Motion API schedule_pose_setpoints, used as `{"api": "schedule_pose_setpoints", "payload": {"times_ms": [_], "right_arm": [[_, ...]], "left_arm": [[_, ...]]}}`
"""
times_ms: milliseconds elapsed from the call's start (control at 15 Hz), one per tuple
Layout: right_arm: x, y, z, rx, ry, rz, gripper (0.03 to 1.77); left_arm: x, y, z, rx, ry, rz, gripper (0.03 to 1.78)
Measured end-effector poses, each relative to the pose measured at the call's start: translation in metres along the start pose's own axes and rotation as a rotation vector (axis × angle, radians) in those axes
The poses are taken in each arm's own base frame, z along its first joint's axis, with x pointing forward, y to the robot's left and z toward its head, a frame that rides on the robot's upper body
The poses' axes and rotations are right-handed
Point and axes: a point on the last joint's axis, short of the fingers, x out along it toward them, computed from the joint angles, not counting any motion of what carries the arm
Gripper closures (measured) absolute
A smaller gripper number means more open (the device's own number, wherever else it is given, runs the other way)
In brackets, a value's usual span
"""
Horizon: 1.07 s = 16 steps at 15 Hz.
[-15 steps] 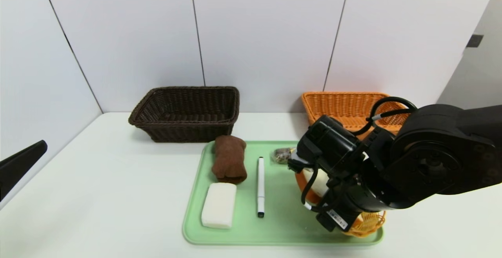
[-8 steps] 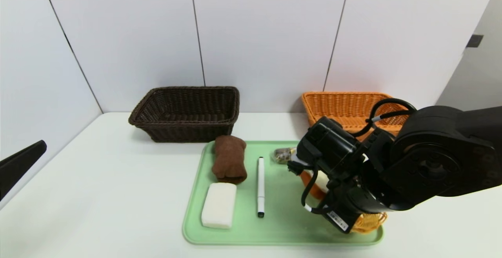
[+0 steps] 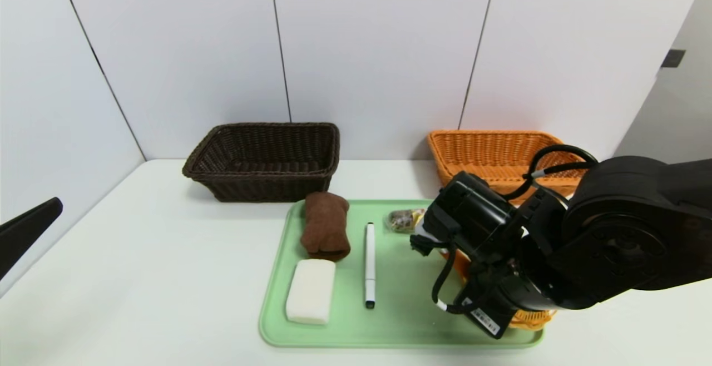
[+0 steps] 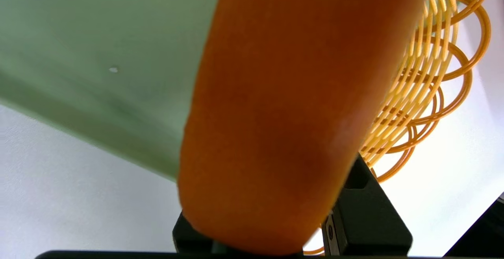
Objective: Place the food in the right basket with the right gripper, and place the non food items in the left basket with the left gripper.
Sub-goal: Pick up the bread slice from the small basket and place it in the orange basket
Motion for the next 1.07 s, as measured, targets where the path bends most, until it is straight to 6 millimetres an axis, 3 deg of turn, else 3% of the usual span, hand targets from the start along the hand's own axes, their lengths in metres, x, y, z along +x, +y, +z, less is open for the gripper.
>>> {"api": "schedule_pose_setpoints", "payload": {"times_ms": [333,1067], "right_arm": [[-0.016,-0.007,-0.003,0.024,-0.051,-0.002,1.36],[-0.1,-0.059,-0.021,0.201,-0.348,-0.064,1.37]], "left_arm": [[0.0,0.0,0.001,0.0,-0.004,-0.001,0.12],[0.001,-0.001,-0.003,-0.002,0.014,-0.038,0.12]]}}
